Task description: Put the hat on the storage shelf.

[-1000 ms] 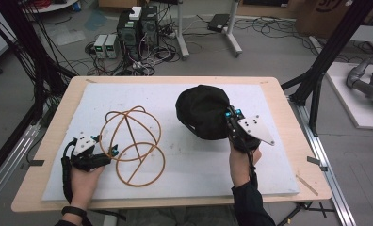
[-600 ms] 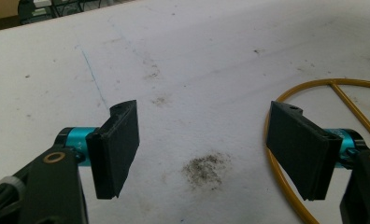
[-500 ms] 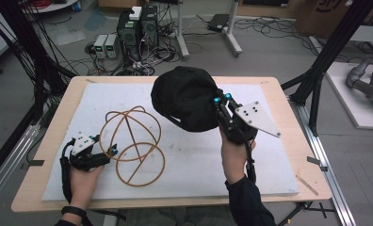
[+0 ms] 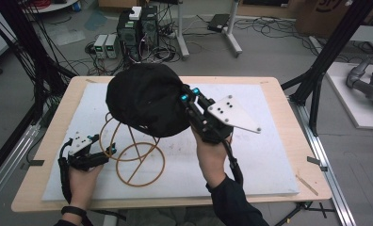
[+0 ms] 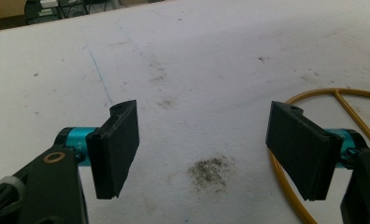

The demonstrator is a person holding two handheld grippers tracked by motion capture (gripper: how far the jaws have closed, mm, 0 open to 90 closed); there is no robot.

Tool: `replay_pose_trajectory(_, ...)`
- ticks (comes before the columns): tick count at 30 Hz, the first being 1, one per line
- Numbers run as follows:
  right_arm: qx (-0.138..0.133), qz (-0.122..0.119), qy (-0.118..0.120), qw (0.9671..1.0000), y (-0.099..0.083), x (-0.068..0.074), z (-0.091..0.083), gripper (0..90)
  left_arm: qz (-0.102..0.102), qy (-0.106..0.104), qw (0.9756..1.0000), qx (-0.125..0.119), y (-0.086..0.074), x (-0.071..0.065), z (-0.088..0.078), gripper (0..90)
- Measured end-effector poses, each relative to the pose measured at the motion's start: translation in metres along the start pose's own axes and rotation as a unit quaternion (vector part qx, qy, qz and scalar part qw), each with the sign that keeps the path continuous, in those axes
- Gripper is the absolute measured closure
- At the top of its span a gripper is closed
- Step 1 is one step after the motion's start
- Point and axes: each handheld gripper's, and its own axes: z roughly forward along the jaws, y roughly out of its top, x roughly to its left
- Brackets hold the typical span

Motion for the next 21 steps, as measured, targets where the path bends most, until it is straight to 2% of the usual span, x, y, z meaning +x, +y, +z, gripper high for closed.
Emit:
replay_pose_trajectory(6,0.01,-0.022,0.017,0.9996,-0.01,0.022,0.008,88.6,-0.002,0.0,1.0,-0.004,0.0,0.0,-0.001,25.9)
replay_pose_trajectory(7,0.013,-0.034,0.018,0.9992,-0.014,0.028,0.009,88.5,-0.006,0.002,1.0,-0.007,-0.001,0.001,-0.001,26.0)
replay_pose_trajectory(12,0.022,-0.058,0.024,0.9978,-0.024,0.037,0.011,88.5,-0.016,0.016,0.9997,-0.011,-0.002,0.006,-0.006,26.0)
replay_pose_trajectory(17,0.033,-0.078,0.027,0.996,-0.037,0.043,0.01,88.3,-0.039,0.023,0.9987,-0.025,-0.004,0.011,-0.01,25.3)
replay_pose_trajectory(19,0.037,-0.086,0.031,0.9951,-0.041,0.045,0.009,88.2,-0.039,0.023,0.9987,-0.024,-0.004,0.012,-0.01,25.3)
replay_pose_trajectory(20,0.041,-0.099,0.034,0.9937,-0.044,0.047,0.009,87.4,-0.039,0.023,0.9987,-0.024,-0.004,0.011,-0.009,25.3)
replay_pose_trajectory(21,0.041,-0.099,0.034,0.9937,-0.044,0.047,0.009,87.4,-0.037,0.023,0.9988,-0.023,-0.004,0.011,-0.009,25.3)
